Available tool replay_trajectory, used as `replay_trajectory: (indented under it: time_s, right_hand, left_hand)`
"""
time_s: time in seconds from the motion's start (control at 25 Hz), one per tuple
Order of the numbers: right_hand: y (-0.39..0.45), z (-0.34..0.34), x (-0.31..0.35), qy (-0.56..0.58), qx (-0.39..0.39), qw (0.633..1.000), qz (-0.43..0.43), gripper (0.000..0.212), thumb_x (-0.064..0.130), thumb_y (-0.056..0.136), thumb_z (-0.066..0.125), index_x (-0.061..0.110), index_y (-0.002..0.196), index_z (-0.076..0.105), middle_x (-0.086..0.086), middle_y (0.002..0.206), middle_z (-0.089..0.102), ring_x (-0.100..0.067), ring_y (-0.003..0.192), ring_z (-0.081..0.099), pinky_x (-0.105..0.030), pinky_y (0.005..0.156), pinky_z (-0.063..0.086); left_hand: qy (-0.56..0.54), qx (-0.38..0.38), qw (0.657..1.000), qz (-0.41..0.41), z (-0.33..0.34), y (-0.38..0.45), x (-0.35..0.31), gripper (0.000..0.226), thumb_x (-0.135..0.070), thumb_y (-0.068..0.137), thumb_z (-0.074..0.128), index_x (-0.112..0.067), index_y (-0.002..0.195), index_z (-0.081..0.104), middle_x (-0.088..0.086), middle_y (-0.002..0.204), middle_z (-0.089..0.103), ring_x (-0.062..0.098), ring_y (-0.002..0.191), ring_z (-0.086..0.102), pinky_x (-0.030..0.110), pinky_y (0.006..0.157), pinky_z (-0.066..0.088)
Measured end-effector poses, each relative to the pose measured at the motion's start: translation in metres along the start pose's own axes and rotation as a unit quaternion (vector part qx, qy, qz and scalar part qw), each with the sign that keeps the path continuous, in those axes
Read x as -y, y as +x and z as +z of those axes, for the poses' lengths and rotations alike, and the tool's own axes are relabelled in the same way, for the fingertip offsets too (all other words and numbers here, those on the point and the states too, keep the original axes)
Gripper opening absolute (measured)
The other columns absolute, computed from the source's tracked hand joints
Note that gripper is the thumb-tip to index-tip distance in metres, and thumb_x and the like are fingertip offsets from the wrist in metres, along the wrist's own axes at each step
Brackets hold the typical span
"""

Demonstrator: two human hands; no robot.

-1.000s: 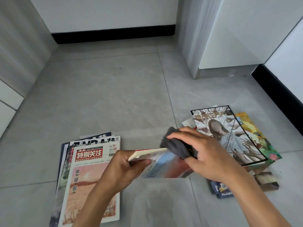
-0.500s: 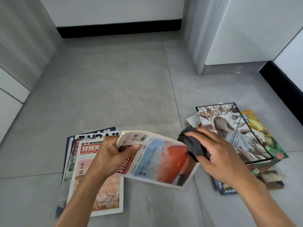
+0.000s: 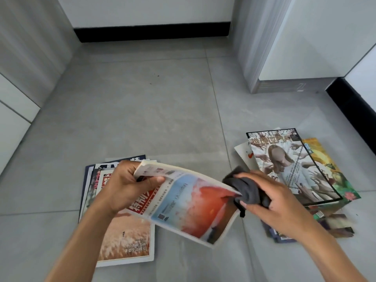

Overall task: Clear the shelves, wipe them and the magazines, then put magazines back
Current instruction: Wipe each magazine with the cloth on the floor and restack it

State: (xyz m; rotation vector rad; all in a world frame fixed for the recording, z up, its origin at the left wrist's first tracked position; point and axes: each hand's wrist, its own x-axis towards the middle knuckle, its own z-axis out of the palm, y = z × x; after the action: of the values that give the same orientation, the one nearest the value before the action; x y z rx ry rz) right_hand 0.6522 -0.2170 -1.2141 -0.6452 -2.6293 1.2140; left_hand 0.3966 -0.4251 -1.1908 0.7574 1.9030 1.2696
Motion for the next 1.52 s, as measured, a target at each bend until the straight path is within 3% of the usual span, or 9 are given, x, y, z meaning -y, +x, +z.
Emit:
replay_trajectory:
  time_s: [0.24,0.48,0.64,0.8,0.92,1.04,1.2,1.36,1.52]
  right_hand:
    - [-0.001,0.021,0.019,0.287,-0.068,0.928,0.229,0.042,-0.012,0.078,0.07,0.028,0.088,0.077,-0.006,0.084,0.076,-0.027,0.082,0.072,-0.038,0.074,0.054]
    - [0.013,0.001,0.016,0.507,-0.149,0.754,0.391,0.012,-0.006,0.084,0.058,0.0,0.078,0.067,-0.026,0.072,0.062,-0.026,0.036,0.049,-0.026,0.038,0.043]
    - [0.012,-0.007,0.009,0.476,-0.075,0.752,0.449,0.019,0.003,0.073,0.068,-0.002,0.091,0.071,-0.02,0.07,0.064,-0.027,0.046,0.059,-0.028,0.043,0.047]
    - [0.016,-0.011,0.008,0.548,-0.189,0.696,0.424,0.015,0.016,0.084,0.061,0.006,0.073,0.064,-0.012,0.053,0.052,-0.02,0.038,0.048,-0.023,0.039,0.037]
    - [0.009,-0.006,0.033,0.396,-0.384,0.8,0.235,0.024,-0.004,0.085,0.059,0.017,0.094,0.065,0.0,0.067,0.063,-0.01,0.052,0.056,-0.024,0.048,0.04]
    - [0.001,0.02,0.077,0.005,-0.351,0.934,-0.064,0.048,-0.004,0.077,0.062,0.014,0.12,0.069,-0.001,0.118,0.064,-0.01,0.103,0.061,-0.021,0.092,0.047]
    - [0.011,0.027,0.052,-0.188,-0.317,0.921,-0.123,0.051,0.007,0.078,0.055,0.019,0.125,0.07,-0.008,0.13,0.058,-0.035,0.105,0.054,-0.042,0.098,0.047]
    - [0.012,0.009,0.004,-0.218,-0.346,0.912,0.026,0.053,0.017,0.074,0.049,0.019,0.123,0.07,-0.008,0.129,0.059,-0.037,0.101,0.053,-0.051,0.086,0.051]
    - [0.004,0.028,0.045,-0.197,-0.338,0.916,-0.087,0.054,0.002,0.074,0.055,0.017,0.123,0.071,-0.007,0.126,0.058,-0.032,0.104,0.052,-0.04,0.094,0.047]
  left_hand:
    - [0.143,-0.167,0.975,0.015,0.012,0.011,0.024,0.038,-0.013,0.082,0.077,-0.031,0.113,0.062,-0.018,0.108,0.069,0.004,0.097,0.066,0.027,0.08,0.056]
    - [0.46,-0.057,0.876,0.134,0.019,0.011,0.061,0.101,-0.015,0.074,0.081,-0.054,0.147,0.023,-0.011,0.164,-0.012,0.017,0.15,-0.017,0.055,0.121,0.004]
    - [0.381,-0.026,0.861,0.335,0.056,0.011,0.054,0.057,-0.033,0.074,0.082,-0.033,0.127,0.062,0.001,0.148,0.049,0.02,0.142,0.038,0.052,0.115,0.029]
    - [0.289,-0.023,0.889,0.355,0.068,0.005,0.029,0.032,-0.024,0.088,0.063,-0.027,0.119,0.071,-0.009,0.098,0.076,0.009,0.084,0.07,0.022,0.066,0.055]
    - [0.272,-0.023,0.915,0.297,0.077,0.003,0.011,0.027,-0.032,0.094,0.053,-0.032,0.112,0.073,-0.006,0.073,0.07,0.012,0.064,0.064,0.016,0.051,0.041]
    - [0.278,-0.007,0.915,0.293,0.085,0.002,0.004,0.021,-0.019,0.09,0.061,-0.038,0.1,0.061,-0.004,0.074,0.057,0.027,0.073,0.044,0.016,0.047,0.034]
    - [0.17,-0.017,0.951,0.256,0.077,0.001,0.008,0.03,-0.012,0.089,0.07,-0.037,0.088,0.054,-0.019,0.057,0.045,-0.017,0.068,0.025,0.006,0.049,0.029]
    - [0.157,-0.057,0.964,0.207,0.075,-0.004,0.02,0.026,-0.019,0.083,0.071,-0.039,0.071,0.061,-0.02,0.052,0.049,-0.004,0.045,0.039,0.009,0.046,0.03]
    - [0.094,-0.115,0.982,0.117,0.072,0.003,0.028,0.013,-0.03,0.08,0.075,-0.021,0.082,0.066,0.001,0.067,0.069,0.014,0.053,0.065,0.029,0.051,0.055]
